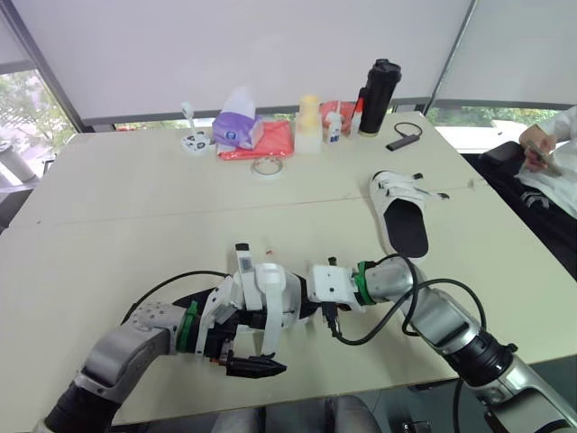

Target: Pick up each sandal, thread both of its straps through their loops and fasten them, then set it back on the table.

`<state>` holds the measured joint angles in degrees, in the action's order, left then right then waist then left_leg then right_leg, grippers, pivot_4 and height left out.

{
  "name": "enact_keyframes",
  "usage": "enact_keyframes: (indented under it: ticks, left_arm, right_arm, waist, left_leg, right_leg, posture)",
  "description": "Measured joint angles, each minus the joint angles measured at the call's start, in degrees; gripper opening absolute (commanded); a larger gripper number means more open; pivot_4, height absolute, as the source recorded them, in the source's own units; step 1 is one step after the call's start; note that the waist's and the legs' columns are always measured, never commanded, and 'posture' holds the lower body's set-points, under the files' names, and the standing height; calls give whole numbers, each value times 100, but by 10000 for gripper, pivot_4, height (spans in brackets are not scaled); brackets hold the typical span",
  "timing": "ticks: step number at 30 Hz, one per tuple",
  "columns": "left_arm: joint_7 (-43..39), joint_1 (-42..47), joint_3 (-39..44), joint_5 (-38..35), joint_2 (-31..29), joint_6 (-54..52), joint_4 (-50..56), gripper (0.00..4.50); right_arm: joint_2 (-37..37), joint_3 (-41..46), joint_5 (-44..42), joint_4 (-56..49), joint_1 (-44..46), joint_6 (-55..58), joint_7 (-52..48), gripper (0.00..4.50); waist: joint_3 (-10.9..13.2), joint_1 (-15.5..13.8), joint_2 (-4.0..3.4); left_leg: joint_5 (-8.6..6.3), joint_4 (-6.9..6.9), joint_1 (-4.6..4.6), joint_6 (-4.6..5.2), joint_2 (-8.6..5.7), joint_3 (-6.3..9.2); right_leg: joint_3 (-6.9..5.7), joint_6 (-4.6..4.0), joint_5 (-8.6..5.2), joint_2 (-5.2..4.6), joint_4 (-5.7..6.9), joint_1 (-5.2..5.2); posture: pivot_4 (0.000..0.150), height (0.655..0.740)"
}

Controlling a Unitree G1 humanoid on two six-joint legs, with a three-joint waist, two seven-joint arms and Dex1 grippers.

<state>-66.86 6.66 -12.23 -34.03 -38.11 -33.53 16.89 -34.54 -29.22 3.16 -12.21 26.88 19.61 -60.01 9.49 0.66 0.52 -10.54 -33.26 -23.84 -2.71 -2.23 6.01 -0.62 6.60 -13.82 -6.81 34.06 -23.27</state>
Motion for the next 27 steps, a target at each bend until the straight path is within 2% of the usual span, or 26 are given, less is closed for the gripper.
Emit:
enact_keyframes:
  ticks: [5,6,11,14,23,27]
  left_arm:
    - [95,3,-14,35,-36,-235,-56,1400]
    - [96,7,-14,31,-40,-274,-56,240]
    - [65,33,-6,-80,-112,-532,-19,240]
    - [-19,213,166,-388,-192,-836,-15,240]
    - [775,1285,1258,-2309,130,-2477,88,240]
    - [1145,1436,1359,-2575,315,-2736,30,240]
  right_arm:
    - [6,-25,-1,-41,0,0,-2,0]
    - [7,-26,-1,-42,0,0,-2,0]
    - [7,-23,0,-41,0,0,8,0]
    - [4,-14,0,-40,-4,1,8,0]
    - [27,-18,0,-33,27,-3,13,0]
    - [29,-21,0,0,35,-3,1,0]
  waist:
    - [0,-1,1]
    - [0,-2,0]
    - [1,0,2]
    - [2,1,3]
    - [3,7,8]
    - [4,-1,10]
  left_leg:
    - [1,2,-3,2,-2,0]
    - [1,3,-3,2,-2,0]
    - [1,3,-3,2,-1,1]
    - [0,3,-3,1,-1,2]
    - [11,2,-2,18,-10,5]
    - [12,2,2,18,-16,-6]
  right_leg:
    - [0,0,1,2,14,-1]
    - [0,0,2,2,17,1]
    - [-1,1,1,4,20,1]
    - [-1,2,1,5,20,0]
    - [-5,12,7,8,32,12]
    - [-5,13,8,14,41,15]
  posture:
    - [1500,7400]
    - [1500,7400]
    - [1500,7400]
    - [1500,7400]
    - [1500,7400]
    - [1500,7400]
